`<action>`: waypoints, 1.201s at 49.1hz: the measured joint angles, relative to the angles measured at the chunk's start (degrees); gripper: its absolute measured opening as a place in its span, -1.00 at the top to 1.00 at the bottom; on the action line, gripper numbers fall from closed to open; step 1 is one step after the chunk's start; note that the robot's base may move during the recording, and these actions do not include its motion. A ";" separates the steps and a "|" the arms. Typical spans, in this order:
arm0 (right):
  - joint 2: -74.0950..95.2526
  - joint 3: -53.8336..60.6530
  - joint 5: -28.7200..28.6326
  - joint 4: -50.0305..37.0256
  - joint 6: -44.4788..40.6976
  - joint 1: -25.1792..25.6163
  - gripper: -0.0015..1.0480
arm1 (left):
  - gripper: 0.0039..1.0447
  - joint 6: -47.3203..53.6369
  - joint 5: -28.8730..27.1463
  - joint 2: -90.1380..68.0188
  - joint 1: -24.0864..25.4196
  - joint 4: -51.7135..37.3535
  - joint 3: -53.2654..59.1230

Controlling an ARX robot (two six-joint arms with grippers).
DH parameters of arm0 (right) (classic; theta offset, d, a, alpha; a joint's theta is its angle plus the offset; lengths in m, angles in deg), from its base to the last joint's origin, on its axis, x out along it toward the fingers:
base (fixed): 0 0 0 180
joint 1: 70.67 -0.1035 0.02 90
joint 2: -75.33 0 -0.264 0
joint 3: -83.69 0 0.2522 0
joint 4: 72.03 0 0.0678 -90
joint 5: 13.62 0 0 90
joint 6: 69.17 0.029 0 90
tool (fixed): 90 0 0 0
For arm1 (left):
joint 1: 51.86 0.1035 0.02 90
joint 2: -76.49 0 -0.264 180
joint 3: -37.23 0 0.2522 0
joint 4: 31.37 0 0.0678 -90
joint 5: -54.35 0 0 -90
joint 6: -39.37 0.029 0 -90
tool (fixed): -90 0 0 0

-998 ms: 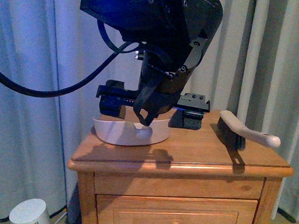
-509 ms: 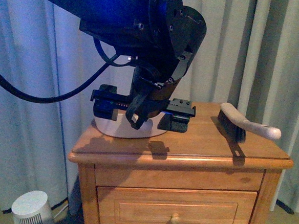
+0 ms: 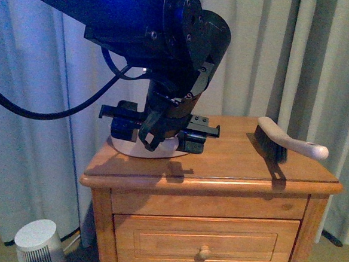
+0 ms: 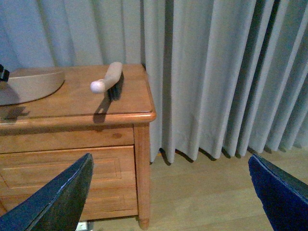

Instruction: Clean up trash

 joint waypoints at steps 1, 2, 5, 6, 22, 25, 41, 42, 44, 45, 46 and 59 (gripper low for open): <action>0.00 0.00 0.00 0.00 0.00 0.00 -0.86 | -0.29 0.02 0.04 0.00 -0.02 0.00 0.02; 0.00 0.00 0.00 0.00 0.00 0.00 -0.86 | -0.23 0.02 0.22 0.00 -0.02 0.00 0.09; 0.00 0.00 0.00 0.00 0.00 0.00 -0.86 | -0.02 0.11 0.37 0.00 -0.04 0.00 0.17; 0.00 0.00 0.00 0.00 0.00 0.00 -0.86 | 0.05 0.17 0.48 -0.02 -0.07 0.00 0.20; 0.00 0.00 0.00 0.00 0.00 0.00 -0.86 | 0.45 1.27 1.51 0.20 -0.04 -1.49 1.18; 0.00 0.00 0.00 0.00 0.00 0.00 -0.86 | 0.45 1.38 1.77 0.55 -0.04 -2.56 2.08; 0.00 0.00 0.00 0.00 0.00 0.00 -0.86 | 0.46 8.24 10.97 14.64 0.02 -23.15 15.43; 0.00 0.00 0.00 0.00 0.00 0.00 -0.86 | 0.46 9.14 11.28 16.02 0.02 -24.41 16.31; 0.00 0.00 0.00 0.00 0.00 0.00 -0.86 | 0.46 11.98 11.56 19.76 0.02 -28.20 18.88; 0.00 0.00 0.00 0.00 0.00 0.00 -0.86 | 0.46 13.25 11.91 21.27 0.04 -29.62 19.89; 0.00 0.00 0.00 0.00 0.00 0.00 -0.86 | 0.46 14.64 12.46 22.82 0.09 -30.77 20.83; 0.00 0.00 0.00 0.00 0.00 0.00 -0.86 | 0.46 30.18 21.22 46.05 3.21 -39.98 36.09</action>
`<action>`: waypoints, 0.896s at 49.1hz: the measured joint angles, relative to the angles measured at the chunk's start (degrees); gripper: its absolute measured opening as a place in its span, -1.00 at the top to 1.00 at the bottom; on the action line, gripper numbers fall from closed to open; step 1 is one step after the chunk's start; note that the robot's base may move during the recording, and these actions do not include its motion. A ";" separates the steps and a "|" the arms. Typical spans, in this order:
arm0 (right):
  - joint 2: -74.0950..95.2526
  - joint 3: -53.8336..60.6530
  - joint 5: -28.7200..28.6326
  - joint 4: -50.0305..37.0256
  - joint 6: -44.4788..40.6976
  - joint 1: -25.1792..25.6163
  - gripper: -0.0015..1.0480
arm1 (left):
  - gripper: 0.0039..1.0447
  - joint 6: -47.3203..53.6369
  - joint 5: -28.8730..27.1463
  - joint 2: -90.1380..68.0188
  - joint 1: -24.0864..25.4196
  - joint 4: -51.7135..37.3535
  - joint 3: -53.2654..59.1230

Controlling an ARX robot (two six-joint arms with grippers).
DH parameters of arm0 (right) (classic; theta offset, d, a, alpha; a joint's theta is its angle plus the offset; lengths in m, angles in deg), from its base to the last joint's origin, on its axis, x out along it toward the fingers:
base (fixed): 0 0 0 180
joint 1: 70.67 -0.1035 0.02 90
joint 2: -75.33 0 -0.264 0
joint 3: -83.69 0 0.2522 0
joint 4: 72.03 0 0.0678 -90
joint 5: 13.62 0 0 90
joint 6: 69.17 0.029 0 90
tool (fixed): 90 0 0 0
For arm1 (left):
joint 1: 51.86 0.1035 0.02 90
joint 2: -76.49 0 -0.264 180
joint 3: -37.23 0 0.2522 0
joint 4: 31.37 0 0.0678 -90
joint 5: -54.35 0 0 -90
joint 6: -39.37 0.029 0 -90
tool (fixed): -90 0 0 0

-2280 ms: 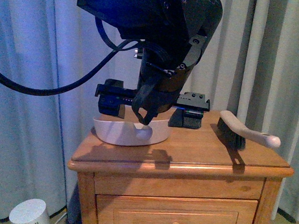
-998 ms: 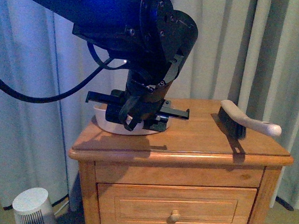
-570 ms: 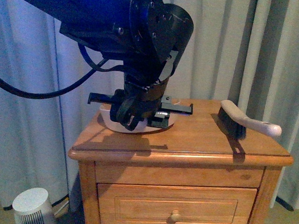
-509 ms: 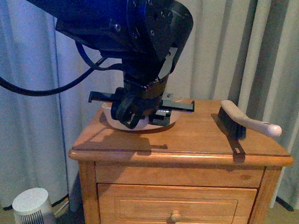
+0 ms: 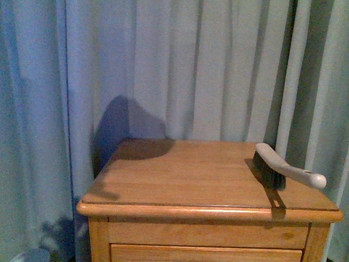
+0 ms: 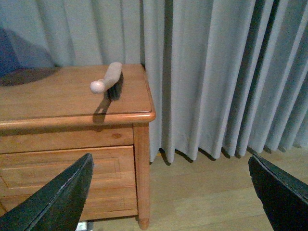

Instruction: Clean up trash

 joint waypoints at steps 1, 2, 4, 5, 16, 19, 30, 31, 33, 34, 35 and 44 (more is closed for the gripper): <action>0.00 0.00 0.00 0.00 0.00 0.00 -0.86 | 0.46 1.05 0.68 2.03 0.52 -0.28 1.40; 0.00 0.00 0.00 0.00 0.00 0.00 -0.86 | 0.46 2.10 1.53 4.02 1.09 -0.48 2.67; 0.00 0.00 0.00 0.00 0.00 0.00 -0.86 | 0.46 3.34 3.17 8.00 2.36 -0.11 4.96; 0.00 0.00 0.00 0.00 0.00 0.00 -0.86 | 0.46 3.69 4.02 10.05 3.04 0.31 6.08; 0.00 0.00 0.00 0.00 0.00 0.00 -0.86 | 0.46 9.31 19.98 35.65 18.84 1.77 19.65; 0.00 0.00 0.00 0.00 0.00 0.00 -0.86 | 0.46 8.24 27.41 41.48 27.78 1.77 22.95; 0.00 0.00 0.00 0.00 0.00 0.00 -0.86 | 0.46 -4.07 52.52 52.26 56.74 -5.25 32.33; 0.00 0.00 0.00 0.00 0.00 -0.02 -0.86 | 0.46 -5.07 53.13 52.50 58.05 -6.08 32.98; 0.00 0.00 0.00 0.00 0.00 0.00 -0.86 | 0.46 -6.97 53.48 52.87 59.93 -7.30 34.32; 0.00 0.00 0.00 0.00 0.00 0.00 -0.86 | 0.46 -7.80 53.46 52.98 60.59 -7.69 35.04; 0.00 0.00 0.00 0.00 0.00 0.00 -0.86 | 0.46 -8.83 53.48 53.09 61.11 -8.09 35.80; 0.00 0.00 0.00 0.00 0.00 0.00 -0.86 | 0.46 -12.09 52.70 55.84 63.28 -7.91 43.10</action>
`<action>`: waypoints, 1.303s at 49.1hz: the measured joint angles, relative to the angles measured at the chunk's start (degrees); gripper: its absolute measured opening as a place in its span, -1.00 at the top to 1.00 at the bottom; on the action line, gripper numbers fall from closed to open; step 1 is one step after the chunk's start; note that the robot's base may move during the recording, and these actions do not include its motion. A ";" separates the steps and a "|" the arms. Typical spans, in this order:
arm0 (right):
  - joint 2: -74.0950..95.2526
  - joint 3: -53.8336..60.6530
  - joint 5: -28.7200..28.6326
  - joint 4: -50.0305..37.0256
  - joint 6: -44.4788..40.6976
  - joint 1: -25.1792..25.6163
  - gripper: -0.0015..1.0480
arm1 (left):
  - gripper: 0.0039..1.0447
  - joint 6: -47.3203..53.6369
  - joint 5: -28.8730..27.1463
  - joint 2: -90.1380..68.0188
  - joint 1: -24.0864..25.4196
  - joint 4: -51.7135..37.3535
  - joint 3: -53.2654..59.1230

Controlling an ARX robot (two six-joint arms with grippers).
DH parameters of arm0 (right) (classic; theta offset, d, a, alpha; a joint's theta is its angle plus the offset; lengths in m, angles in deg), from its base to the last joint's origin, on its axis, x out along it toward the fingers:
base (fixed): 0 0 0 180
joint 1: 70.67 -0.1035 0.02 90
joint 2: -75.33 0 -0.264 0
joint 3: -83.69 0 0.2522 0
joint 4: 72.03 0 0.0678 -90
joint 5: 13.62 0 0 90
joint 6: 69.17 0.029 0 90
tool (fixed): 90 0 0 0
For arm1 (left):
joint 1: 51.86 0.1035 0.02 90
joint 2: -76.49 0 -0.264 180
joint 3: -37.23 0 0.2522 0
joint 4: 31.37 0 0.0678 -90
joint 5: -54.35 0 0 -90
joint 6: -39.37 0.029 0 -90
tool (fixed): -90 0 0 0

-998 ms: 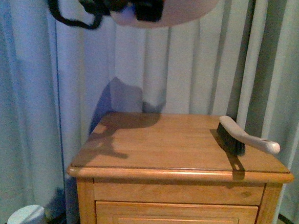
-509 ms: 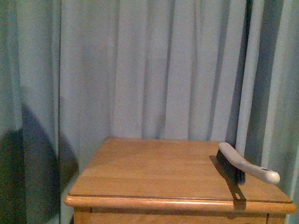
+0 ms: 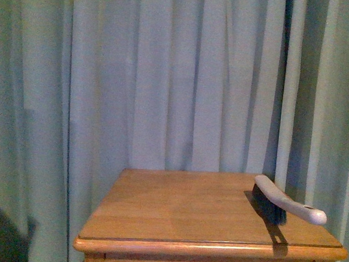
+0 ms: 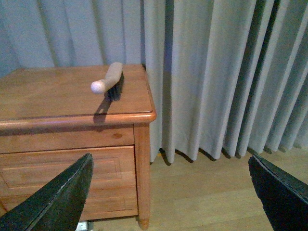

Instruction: Clean up trash

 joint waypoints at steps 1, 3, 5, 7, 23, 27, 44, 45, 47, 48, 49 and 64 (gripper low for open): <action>0.17 -0.07 0.98 0.31 -0.02 -0.31 -0.86 | 0.46 -0.02 -0.11 0.00 0.00 0.00 0.00; 1.51 -0.92 7.87 3.85 -0.15 -2.89 -0.86 | 0.46 -0.07 -0.11 0.07 0.00 0.00 0.00; 3.13 -1.46 12.94 5.68 -0.22 -5.44 -0.86 | 0.46 -0.11 -0.13 0.07 0.00 0.00 0.00; 5.97 -2.16 14.84 6.25 -0.22 -7.37 -0.86 | 0.46 -0.17 -0.15 0.07 0.00 0.00 0.00; 42.51 -32.02 5.95 11.74 2.58 -8.92 -0.86 | 0.46 -0.20 -0.15 0.09 0.00 0.00 0.00; 53.48 -44.48 4.92 15.76 3.54 -8.92 -0.86 | 0.46 -0.22 -0.15 0.09 0.00 0.00 0.00; 85.33 -76.17 4.00 29.48 8.48 -9.97 -0.86 | 0.46 -0.22 -0.15 0.11 0.00 0.00 0.00; 86.75 -77.26 3.82 29.83 9.05 -9.99 -0.86 | 0.46 -0.22 -0.15 0.11 0.00 0.00 0.00; 89.44 -79.32 3.82 30.25 9.86 -10.03 -0.86 | 0.46 -0.22 -0.15 0.11 0.00 0.00 0.00; 90.66 -80.21 3.85 30.36 10.12 -10.05 -0.86 | 0.46 -0.22 -0.15 0.11 0.00 0.00 0.00; 91.86 -81.09 3.85 30.45 10.45 -10.12 -0.86 | 0.46 -0.22 -0.15 0.11 0.00 0.00 0.00; 105.02 -89.24 4.07 30.45 14.21 -10.58 -0.86 | 0.46 -0.22 -0.15 0.11 0.00 0.00 0.00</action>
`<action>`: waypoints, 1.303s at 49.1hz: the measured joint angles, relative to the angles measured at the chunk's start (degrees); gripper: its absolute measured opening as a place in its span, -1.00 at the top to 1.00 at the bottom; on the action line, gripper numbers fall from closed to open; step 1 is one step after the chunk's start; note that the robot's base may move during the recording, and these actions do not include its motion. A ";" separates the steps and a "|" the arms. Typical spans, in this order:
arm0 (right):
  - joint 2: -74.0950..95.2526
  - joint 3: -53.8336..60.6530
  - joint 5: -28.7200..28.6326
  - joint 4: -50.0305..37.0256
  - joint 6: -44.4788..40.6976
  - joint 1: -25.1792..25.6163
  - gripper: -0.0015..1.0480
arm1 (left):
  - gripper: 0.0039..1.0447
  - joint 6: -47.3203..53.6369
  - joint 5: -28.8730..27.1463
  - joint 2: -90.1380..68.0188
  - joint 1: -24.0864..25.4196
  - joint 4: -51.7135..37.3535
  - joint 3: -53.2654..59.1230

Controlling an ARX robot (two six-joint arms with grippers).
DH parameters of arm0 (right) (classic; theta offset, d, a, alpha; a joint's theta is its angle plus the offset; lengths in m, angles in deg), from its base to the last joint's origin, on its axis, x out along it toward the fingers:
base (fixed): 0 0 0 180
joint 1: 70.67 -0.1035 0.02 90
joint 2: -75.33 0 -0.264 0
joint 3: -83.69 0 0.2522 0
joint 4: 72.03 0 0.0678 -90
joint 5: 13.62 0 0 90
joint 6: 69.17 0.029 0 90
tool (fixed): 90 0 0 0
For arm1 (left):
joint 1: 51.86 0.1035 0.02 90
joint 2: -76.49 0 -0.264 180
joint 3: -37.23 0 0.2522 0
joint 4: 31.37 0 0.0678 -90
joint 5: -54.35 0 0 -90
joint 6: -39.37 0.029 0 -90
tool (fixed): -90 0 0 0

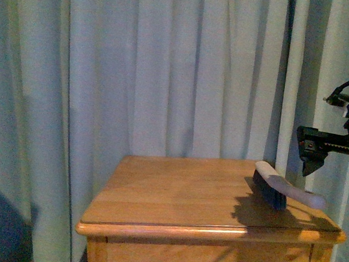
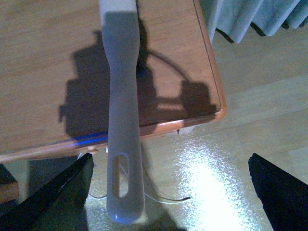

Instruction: Clean up trash

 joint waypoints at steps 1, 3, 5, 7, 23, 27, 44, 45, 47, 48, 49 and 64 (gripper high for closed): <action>0.68 -0.55 0.00 0.00 0.20 -0.07 -0.86 | 0.46 0.00 0.00 0.00 0.00 0.00 0.00; 1.70 -1.38 0.00 -0.04 0.46 -0.20 -0.86 | 0.46 0.00 0.00 0.00 0.00 0.00 0.00; 3.02 -2.56 0.00 -0.15 0.85 -0.39 -0.86 | 0.46 0.00 0.00 0.00 0.00 0.00 0.00; 4.31 -3.69 0.00 -0.39 1.14 -0.59 -0.86 | 0.46 0.00 0.00 0.00 0.00 0.00 0.00; 12.24 -8.33 -0.20 -1.40 2.67 -2.14 -0.86 | 0.46 0.00 0.00 0.00 0.00 0.00 0.00; 13.53 -8.33 0.09 -2.36 2.84 -2.47 -0.86 | 0.46 0.00 0.00 0.00 0.00 0.00 0.00; 15.02 -8.33 0.85 -4.22 3.72 -2.99 -0.65 | 0.46 0.00 0.00 0.00 0.00 0.00 0.00; 15.02 -8.33 0.85 -4.22 3.76 -2.99 -0.59 | 0.46 0.00 0.00 0.00 0.00 0.00 0.00; 15.06 -8.33 0.81 -4.22 3.91 -2.99 -0.43 | 0.46 0.00 0.00 0.00 0.00 0.00 0.00; 15.06 -8.33 0.79 -4.22 3.91 -2.99 -0.36 | 0.46 0.00 0.00 0.00 0.00 0.00 0.00; 15.06 -8.33 0.66 -4.22 3.91 -2.99 -0.33 | 0.46 0.00 0.00 0.00 0.00 0.00 0.00; 15.06 -8.33 -0.48 -4.24 3.98 -3.45 0.53 | 0.46 0.00 0.00 0.00 0.00 0.00 0.00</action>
